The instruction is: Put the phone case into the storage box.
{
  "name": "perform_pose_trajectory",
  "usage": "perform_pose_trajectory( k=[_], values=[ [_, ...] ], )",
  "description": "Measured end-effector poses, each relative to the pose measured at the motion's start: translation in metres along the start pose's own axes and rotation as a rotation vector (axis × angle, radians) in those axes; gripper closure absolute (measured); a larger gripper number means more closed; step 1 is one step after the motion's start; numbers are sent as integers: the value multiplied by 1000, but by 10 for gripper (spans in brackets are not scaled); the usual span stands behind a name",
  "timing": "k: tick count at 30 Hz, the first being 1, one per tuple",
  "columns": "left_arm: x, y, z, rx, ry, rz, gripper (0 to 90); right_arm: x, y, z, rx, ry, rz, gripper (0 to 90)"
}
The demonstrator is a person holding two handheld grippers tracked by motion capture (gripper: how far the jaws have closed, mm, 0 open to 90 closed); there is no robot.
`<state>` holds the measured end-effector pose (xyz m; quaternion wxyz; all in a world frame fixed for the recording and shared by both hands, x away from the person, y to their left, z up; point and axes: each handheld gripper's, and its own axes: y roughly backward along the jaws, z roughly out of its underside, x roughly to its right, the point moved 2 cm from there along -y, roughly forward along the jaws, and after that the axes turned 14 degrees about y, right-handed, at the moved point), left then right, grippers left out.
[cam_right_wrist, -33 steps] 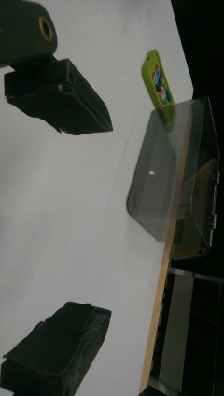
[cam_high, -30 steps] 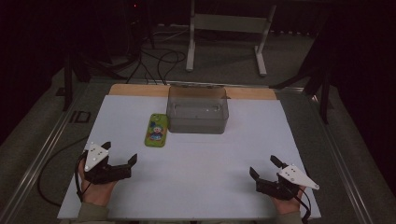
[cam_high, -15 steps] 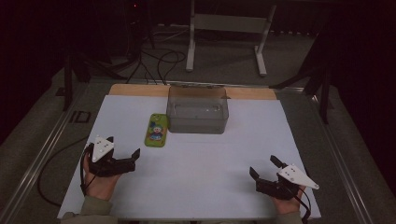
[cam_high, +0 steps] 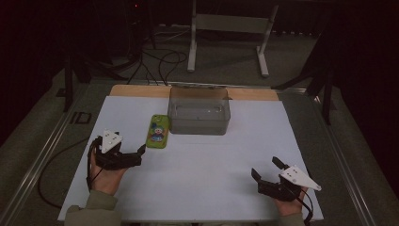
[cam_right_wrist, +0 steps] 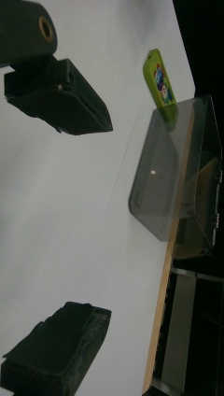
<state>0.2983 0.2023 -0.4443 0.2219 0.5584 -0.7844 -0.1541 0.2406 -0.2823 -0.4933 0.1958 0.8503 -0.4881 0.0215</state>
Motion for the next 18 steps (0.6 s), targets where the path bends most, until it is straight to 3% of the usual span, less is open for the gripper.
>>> perform_pose_trajectory(
  k=[18],
  values=[
    [3,-24,-13,-52,-6,-35,2,1,0,0,-1,-1,2,94]
  ],
)
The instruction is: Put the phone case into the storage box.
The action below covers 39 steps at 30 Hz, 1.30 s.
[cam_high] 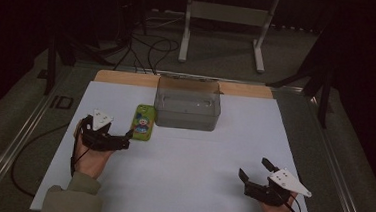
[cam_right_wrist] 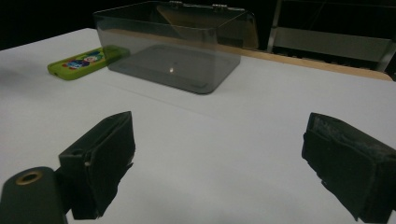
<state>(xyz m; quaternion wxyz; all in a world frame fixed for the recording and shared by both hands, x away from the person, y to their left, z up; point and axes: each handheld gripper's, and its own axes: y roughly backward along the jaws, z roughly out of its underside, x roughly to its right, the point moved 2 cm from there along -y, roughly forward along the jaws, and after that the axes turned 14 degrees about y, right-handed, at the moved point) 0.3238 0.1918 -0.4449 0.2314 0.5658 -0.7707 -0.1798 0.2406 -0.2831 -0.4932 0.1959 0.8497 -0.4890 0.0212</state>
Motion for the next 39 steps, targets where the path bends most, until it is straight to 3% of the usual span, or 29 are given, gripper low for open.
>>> perform_pose_trajectory(
  k=[19,39],
  values=[
    [2,-22,-11,-54,0,-17,2,0,-1,0,-4,-2,0,94],
    [4,-44,-25,-133,18,-3,1,1,0,0,1,-8,3,94]
  ],
)
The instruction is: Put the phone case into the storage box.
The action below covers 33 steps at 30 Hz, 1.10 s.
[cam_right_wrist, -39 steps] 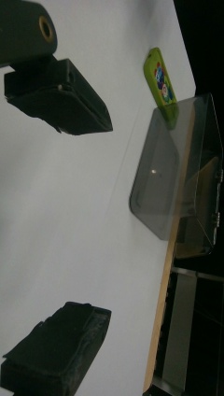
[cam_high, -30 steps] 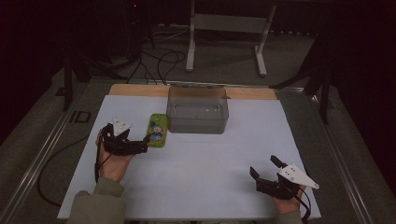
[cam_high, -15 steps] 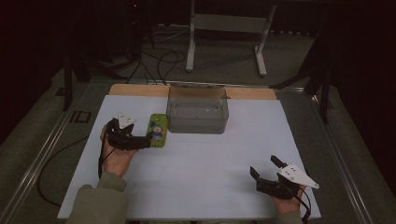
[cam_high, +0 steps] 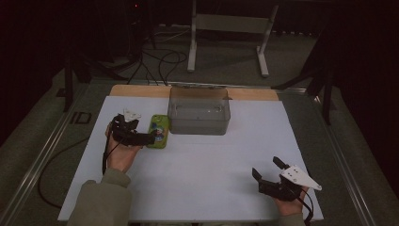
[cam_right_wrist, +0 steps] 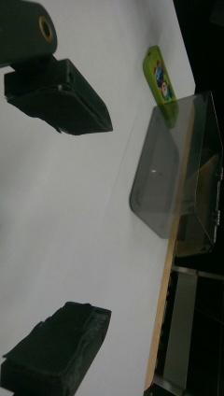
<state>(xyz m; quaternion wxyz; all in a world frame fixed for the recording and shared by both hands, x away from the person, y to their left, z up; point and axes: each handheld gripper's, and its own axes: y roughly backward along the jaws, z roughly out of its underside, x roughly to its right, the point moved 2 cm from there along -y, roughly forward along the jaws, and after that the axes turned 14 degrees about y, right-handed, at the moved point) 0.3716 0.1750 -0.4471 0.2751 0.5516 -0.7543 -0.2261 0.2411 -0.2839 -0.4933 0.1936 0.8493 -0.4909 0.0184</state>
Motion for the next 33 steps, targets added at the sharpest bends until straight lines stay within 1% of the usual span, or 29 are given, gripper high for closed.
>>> perform_pose_trajectory(
  k=[9,18,21,23,26,29,33],
  values=[
    [2,-11,-5,-45,-7,-8,1,0,0,0,1,-2,1,94],
    [2,-25,-6,-99,3,-15,2,1,0,0,0,-3,0,94],
    [2,-29,-7,-117,0,-22,2,1,0,0,-1,-4,0,94],
    [2,-31,-7,-121,-2,-25,1,1,0,0,-1,-3,0,94],
    [3,-36,-9,-142,-5,-36,1,1,0,0,-1,-3,0,94],
    [3,-40,-9,-157,0,-44,1,1,0,0,-1,-4,0,94],
    [4,-47,-9,-181,7,-45,1,1,0,0,-3,-2,1,94]
  ],
)
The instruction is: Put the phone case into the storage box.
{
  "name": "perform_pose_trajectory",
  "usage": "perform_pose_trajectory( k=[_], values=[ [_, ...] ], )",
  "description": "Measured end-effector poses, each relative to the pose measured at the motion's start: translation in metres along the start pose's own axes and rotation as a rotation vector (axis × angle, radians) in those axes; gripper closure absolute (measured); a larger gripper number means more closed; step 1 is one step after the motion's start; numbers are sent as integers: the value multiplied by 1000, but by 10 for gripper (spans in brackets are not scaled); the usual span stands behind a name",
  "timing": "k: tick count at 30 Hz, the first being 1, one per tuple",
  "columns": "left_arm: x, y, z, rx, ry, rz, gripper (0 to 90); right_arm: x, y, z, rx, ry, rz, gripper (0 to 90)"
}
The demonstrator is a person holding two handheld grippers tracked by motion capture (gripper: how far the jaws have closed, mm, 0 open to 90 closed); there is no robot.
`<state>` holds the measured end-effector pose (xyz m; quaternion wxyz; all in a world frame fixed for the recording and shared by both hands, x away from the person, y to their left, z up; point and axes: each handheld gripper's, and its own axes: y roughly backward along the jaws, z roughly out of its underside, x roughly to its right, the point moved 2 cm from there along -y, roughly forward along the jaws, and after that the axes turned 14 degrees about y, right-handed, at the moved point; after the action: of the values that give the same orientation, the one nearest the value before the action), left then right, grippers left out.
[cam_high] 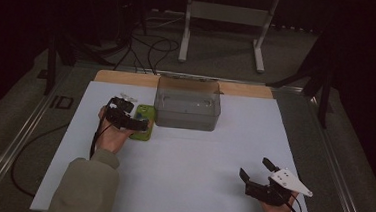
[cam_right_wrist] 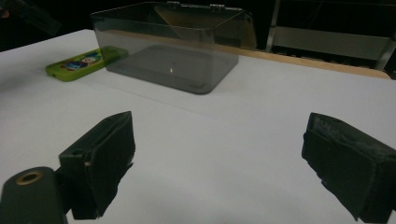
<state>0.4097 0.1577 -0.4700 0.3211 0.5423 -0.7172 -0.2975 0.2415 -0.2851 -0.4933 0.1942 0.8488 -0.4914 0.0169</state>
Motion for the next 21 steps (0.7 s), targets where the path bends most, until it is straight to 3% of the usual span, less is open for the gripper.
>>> perform_pose_trajectory(
  k=[14,21],
  values=[
    [2,-19,2,-77,14,-21,1,0,0,0,-2,1,1,94],
    [3,-30,3,-113,44,-21,0,0,0,0,-2,0,1,94]
  ],
)
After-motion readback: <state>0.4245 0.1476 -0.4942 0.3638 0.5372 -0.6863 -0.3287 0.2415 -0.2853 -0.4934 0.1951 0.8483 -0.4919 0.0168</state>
